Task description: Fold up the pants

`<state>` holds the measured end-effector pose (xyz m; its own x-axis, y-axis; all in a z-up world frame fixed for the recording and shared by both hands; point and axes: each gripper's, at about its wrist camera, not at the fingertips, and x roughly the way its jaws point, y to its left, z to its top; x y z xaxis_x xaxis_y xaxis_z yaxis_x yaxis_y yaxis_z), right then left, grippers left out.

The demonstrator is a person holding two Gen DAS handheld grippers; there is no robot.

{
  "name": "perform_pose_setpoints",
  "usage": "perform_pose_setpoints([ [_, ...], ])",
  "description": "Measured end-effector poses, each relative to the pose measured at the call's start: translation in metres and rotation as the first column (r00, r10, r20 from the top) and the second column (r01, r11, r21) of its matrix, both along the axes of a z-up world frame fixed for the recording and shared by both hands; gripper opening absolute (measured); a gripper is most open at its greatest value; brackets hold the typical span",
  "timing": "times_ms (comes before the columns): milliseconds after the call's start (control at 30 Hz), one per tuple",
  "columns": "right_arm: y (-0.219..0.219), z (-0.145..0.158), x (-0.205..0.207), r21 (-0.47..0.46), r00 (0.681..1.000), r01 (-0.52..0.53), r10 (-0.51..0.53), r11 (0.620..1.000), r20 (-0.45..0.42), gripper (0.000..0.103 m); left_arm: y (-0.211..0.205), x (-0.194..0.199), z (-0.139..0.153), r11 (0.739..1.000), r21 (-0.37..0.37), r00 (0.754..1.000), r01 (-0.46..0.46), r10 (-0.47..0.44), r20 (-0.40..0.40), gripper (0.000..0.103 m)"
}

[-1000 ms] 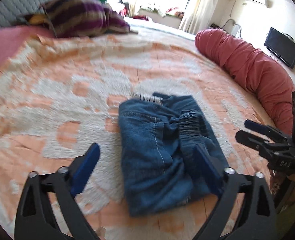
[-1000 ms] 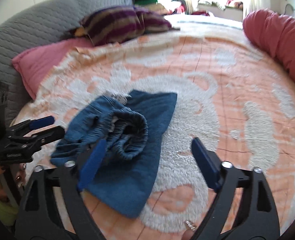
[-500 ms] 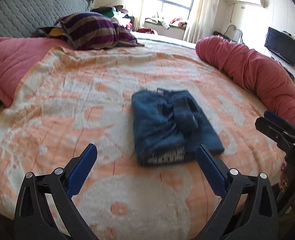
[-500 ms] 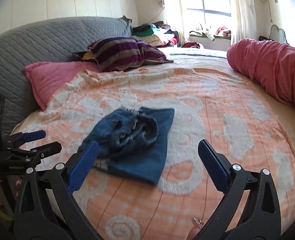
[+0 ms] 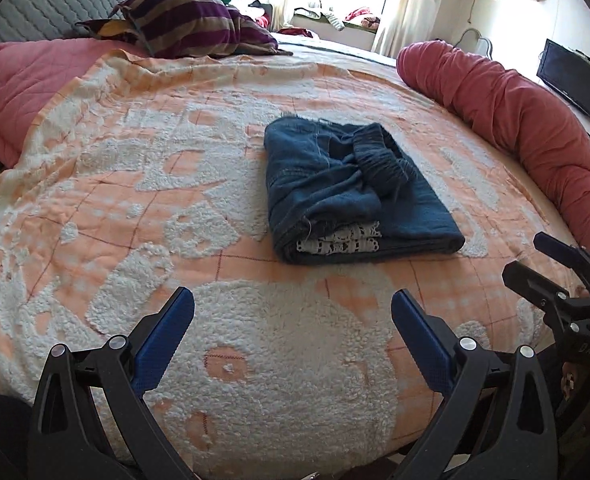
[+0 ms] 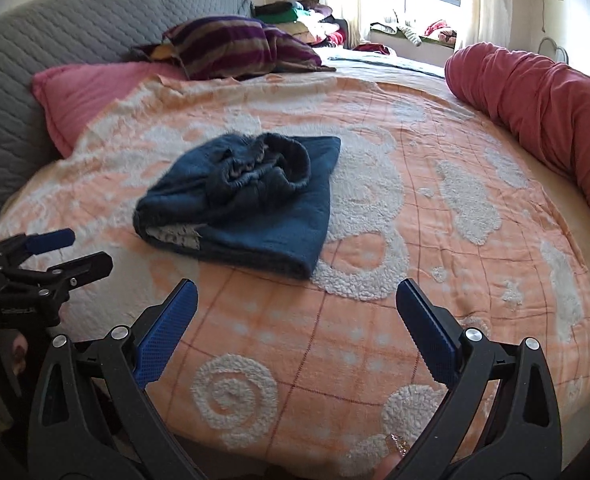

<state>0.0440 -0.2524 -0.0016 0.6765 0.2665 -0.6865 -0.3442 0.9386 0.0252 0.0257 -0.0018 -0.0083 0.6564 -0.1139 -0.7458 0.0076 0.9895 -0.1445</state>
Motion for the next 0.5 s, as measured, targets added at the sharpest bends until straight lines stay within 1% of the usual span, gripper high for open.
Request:
perform_pose_setpoints([
  [233, -0.0018, -0.0023, 0.0043, 0.021, 1.000, 0.003, -0.002, 1.000, -0.007, 0.094, -0.0048, 0.0028, -0.0066, 1.000, 0.007, 1.000, 0.016, -0.016, -0.021, 0.098],
  [500, -0.0018, -0.0014, 0.0049, 0.024, 1.000, 0.004, -0.003, 1.000, -0.004, 0.094, -0.0026, 0.0032, -0.0072, 1.000, 0.002, 1.000, -0.004, 0.004, -0.029, 0.098],
])
